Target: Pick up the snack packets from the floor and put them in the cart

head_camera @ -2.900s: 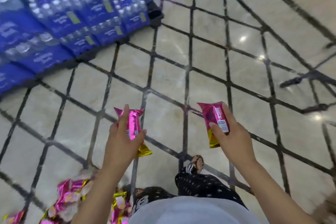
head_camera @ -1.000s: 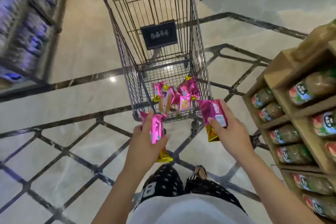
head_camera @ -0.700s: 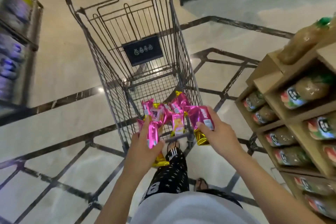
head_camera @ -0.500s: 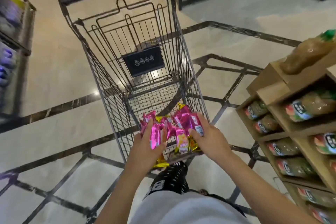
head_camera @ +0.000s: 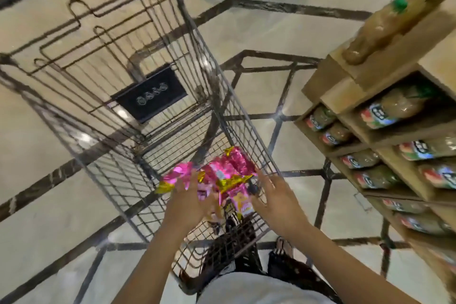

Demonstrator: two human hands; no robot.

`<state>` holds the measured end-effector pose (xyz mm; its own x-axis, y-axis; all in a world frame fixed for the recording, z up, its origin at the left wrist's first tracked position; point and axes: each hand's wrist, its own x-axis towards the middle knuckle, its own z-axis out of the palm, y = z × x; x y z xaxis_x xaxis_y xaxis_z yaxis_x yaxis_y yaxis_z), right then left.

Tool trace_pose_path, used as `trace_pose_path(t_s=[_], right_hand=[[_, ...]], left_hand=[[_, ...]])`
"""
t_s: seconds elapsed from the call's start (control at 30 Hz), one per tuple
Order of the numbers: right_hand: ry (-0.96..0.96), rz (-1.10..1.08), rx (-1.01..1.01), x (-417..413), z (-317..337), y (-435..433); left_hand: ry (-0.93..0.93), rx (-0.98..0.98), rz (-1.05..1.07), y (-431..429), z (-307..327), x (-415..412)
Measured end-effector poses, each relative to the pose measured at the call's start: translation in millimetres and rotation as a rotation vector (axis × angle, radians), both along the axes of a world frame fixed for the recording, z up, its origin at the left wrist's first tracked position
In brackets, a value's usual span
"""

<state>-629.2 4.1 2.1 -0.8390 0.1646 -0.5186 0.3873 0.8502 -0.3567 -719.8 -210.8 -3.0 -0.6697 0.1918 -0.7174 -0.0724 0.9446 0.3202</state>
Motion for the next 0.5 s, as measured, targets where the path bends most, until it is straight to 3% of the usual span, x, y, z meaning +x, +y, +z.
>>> trace_pose_path(t_s=[0.13, 0.3, 0.5], right_hand=[[0.065, -0.116, 0.0, 41.5, 5.7, 21.5], [0.061, -0.373, 0.078, 93.0, 7.2, 53.9], [-0.035, -0.69, 0.097, 179.0, 15.0, 94.1]], left_hand=[[-0.004, -0.001, -0.188, 35.1, -1.3, -12.6], [0.135, 0.064, -0.368, 106.6, 28.5, -6.1], [0.337, 0.115, -0.615, 188.4, 57.9, 60.7]])
